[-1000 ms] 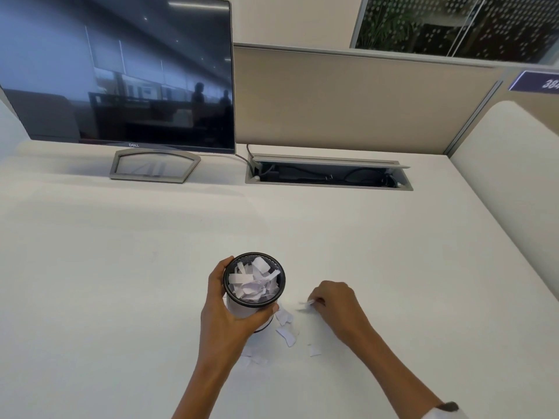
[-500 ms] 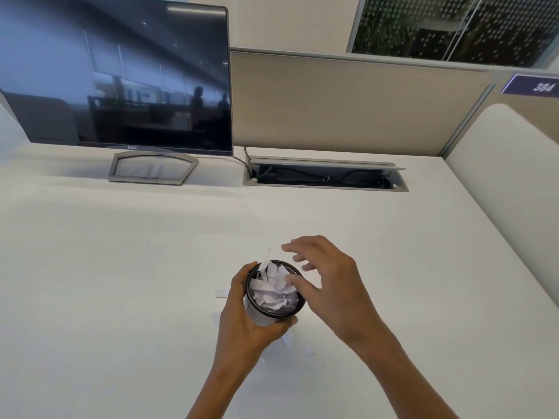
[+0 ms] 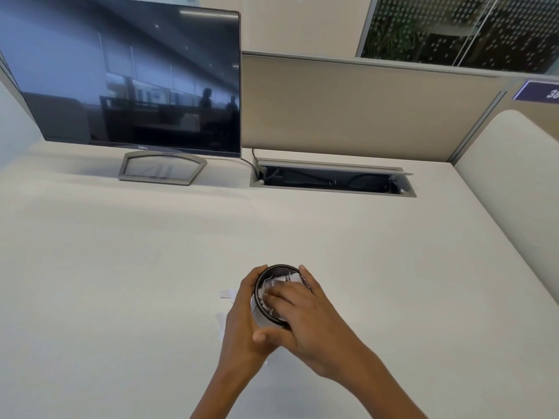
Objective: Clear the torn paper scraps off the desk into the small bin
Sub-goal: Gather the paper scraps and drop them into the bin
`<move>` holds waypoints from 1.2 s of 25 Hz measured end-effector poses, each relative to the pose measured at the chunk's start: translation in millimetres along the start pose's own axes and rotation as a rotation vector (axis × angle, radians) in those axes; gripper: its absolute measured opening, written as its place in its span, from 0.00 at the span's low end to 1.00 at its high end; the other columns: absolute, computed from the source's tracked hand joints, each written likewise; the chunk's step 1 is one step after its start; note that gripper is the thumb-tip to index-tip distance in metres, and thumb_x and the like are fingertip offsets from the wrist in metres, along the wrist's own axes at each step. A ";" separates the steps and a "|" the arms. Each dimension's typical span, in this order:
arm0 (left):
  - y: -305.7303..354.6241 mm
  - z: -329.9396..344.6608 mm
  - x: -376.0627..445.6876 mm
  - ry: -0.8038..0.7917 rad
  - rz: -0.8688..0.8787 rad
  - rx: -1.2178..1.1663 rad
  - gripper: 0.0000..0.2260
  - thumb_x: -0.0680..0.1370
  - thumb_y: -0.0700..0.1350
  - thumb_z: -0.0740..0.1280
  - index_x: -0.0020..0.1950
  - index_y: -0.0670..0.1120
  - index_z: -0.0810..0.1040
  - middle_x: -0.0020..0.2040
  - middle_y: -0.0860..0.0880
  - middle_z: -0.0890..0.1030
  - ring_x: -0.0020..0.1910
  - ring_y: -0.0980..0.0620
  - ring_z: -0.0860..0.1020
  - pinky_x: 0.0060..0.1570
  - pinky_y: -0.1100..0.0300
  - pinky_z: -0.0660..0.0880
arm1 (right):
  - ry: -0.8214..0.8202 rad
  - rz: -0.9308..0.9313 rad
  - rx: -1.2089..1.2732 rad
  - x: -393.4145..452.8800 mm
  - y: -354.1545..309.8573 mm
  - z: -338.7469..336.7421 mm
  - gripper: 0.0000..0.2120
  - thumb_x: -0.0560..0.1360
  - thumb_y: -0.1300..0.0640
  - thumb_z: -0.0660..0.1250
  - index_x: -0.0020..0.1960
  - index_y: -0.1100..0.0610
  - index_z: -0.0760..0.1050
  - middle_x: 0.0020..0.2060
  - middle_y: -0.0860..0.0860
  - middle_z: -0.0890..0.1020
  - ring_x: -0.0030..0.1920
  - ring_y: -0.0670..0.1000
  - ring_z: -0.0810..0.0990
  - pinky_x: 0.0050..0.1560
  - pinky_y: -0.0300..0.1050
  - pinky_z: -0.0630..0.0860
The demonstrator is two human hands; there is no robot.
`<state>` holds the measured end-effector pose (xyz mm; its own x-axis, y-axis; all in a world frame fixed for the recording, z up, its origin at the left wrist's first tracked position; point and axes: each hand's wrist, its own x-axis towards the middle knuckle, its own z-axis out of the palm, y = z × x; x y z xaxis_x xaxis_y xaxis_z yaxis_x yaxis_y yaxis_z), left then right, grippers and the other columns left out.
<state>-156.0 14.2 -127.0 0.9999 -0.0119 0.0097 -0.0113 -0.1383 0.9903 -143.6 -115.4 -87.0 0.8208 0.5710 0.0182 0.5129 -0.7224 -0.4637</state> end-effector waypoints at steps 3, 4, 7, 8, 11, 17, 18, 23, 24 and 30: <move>-2.4 -11.1 5.7 0.071 0.007 0.008 0.37 0.57 0.48 0.78 0.62 0.65 0.67 0.56 0.64 0.79 0.55 0.63 0.78 0.50 0.64 0.75 | 0.291 0.070 0.415 0.5 11.5 -11.5 0.24 0.74 0.36 0.57 0.58 0.51 0.79 0.58 0.43 0.79 0.62 0.38 0.73 0.68 0.34 0.63; -3.7 -17.8 8.3 0.119 0.013 -0.004 0.38 0.55 0.49 0.78 0.63 0.62 0.68 0.58 0.63 0.78 0.57 0.62 0.77 0.52 0.60 0.75 | 0.434 0.092 0.428 -0.5 18.9 -14.5 0.17 0.74 0.41 0.62 0.54 0.51 0.80 0.54 0.43 0.81 0.58 0.39 0.76 0.62 0.33 0.70; -7.4 -42.0 15.4 0.285 0.013 -0.024 0.40 0.53 0.52 0.78 0.64 0.59 0.69 0.60 0.61 0.77 0.60 0.60 0.76 0.56 0.57 0.74 | 0.499 0.344 0.404 -3.6 42.1 -9.0 0.10 0.71 0.50 0.72 0.51 0.50 0.80 0.49 0.44 0.81 0.50 0.44 0.80 0.51 0.38 0.77; -9.4 -49.9 17.0 0.332 0.006 -0.038 0.40 0.54 0.52 0.78 0.64 0.59 0.69 0.60 0.60 0.76 0.60 0.59 0.76 0.57 0.57 0.73 | 0.384 0.473 0.389 -4.7 47.2 -0.1 0.15 0.69 0.50 0.74 0.54 0.49 0.78 0.51 0.45 0.79 0.50 0.47 0.79 0.51 0.42 0.77; -14.6 -67.2 18.8 0.424 -0.012 -0.073 0.40 0.56 0.47 0.79 0.65 0.60 0.68 0.61 0.59 0.76 0.60 0.60 0.75 0.56 0.61 0.72 | -0.073 0.659 0.217 -9.6 46.9 42.8 0.38 0.61 0.39 0.76 0.67 0.45 0.67 0.59 0.49 0.69 0.60 0.51 0.72 0.56 0.46 0.73; -16.4 -71.7 16.2 0.446 -0.013 -0.092 0.40 0.56 0.47 0.80 0.65 0.61 0.67 0.60 0.62 0.76 0.60 0.62 0.75 0.55 0.61 0.72 | -0.161 0.428 0.096 14.4 0.7 104.8 0.38 0.63 0.39 0.73 0.68 0.43 0.59 0.61 0.52 0.62 0.61 0.55 0.64 0.51 0.48 0.72; -15.7 -70.8 15.7 0.440 -0.011 -0.092 0.40 0.56 0.49 0.79 0.65 0.61 0.67 0.60 0.63 0.76 0.60 0.62 0.75 0.55 0.61 0.72 | -0.121 0.393 0.076 18.6 -2.8 108.3 0.31 0.68 0.42 0.70 0.66 0.44 0.62 0.61 0.52 0.64 0.61 0.55 0.65 0.50 0.49 0.73; -12.3 -69.1 13.1 0.427 -0.011 -0.082 0.40 0.55 0.52 0.78 0.64 0.61 0.68 0.61 0.61 0.76 0.61 0.61 0.75 0.56 0.60 0.73 | 0.010 0.401 0.127 23.1 13.3 108.1 0.07 0.75 0.58 0.62 0.51 0.53 0.77 0.50 0.53 0.74 0.52 0.54 0.75 0.45 0.43 0.71; -12.1 -68.6 13.0 0.419 -0.012 -0.074 0.40 0.54 0.52 0.78 0.65 0.61 0.68 0.62 0.61 0.76 0.61 0.60 0.75 0.57 0.59 0.73 | 0.021 0.427 0.148 22.4 20.5 103.6 0.07 0.74 0.60 0.63 0.48 0.54 0.79 0.48 0.53 0.76 0.50 0.54 0.77 0.44 0.42 0.70; -8.4 -57.2 10.2 0.268 0.013 0.053 0.40 0.57 0.47 0.80 0.64 0.60 0.67 0.59 0.66 0.75 0.60 0.63 0.74 0.57 0.62 0.73 | 0.314 0.632 0.662 20.1 45.9 31.6 0.06 0.68 0.63 0.74 0.35 0.54 0.82 0.29 0.55 0.81 0.23 0.46 0.79 0.30 0.39 0.79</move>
<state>-145.1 71.9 -127.3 0.9666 0.2477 0.0659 -0.0178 -0.1919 0.9812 -111.5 -124.7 -135.8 0.9757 -0.0472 -0.2141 -0.2128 -0.4393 -0.8728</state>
